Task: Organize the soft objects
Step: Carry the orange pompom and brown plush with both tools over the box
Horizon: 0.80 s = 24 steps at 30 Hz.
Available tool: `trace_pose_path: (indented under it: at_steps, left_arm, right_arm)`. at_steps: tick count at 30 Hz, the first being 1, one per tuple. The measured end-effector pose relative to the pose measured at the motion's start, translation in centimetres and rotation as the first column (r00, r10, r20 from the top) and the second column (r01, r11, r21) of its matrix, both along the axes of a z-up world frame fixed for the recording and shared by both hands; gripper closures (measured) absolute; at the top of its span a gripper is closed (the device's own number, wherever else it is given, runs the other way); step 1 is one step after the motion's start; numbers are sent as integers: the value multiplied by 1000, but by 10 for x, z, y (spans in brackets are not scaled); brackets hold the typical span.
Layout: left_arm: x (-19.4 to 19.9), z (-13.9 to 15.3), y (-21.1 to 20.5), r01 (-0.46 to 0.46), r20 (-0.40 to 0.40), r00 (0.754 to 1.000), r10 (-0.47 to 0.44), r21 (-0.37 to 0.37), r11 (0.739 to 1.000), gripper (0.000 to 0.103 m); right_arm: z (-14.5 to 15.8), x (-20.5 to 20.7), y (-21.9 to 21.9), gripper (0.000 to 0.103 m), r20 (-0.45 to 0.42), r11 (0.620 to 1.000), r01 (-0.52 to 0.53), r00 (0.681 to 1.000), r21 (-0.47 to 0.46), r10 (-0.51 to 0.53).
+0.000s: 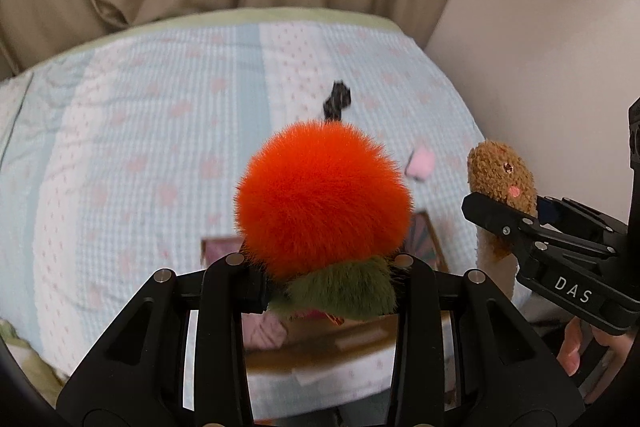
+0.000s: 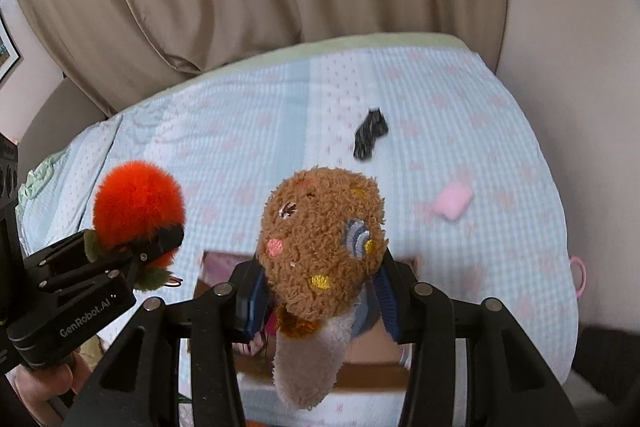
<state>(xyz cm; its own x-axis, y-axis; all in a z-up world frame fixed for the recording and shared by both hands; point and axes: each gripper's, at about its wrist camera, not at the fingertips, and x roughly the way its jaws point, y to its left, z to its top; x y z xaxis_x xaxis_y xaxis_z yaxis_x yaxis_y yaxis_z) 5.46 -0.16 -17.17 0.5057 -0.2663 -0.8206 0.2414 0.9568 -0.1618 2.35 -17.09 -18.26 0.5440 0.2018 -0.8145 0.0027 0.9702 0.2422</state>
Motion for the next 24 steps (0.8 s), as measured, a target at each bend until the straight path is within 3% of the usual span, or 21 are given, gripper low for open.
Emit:
trace_pose_path:
  at_steps: [11,24]
  left_arm:
    - [-41,-68,21,18,-83,996,-17,12,1000,72]
    - [-33,-165,23,23,-164,986,-13,59,998,72]
  right_arm:
    - [-55,-28,17,60,-36,999,32,999,-40,-33]
    - [-136,-20,11,60,-96,996,14,995,-85,-22]
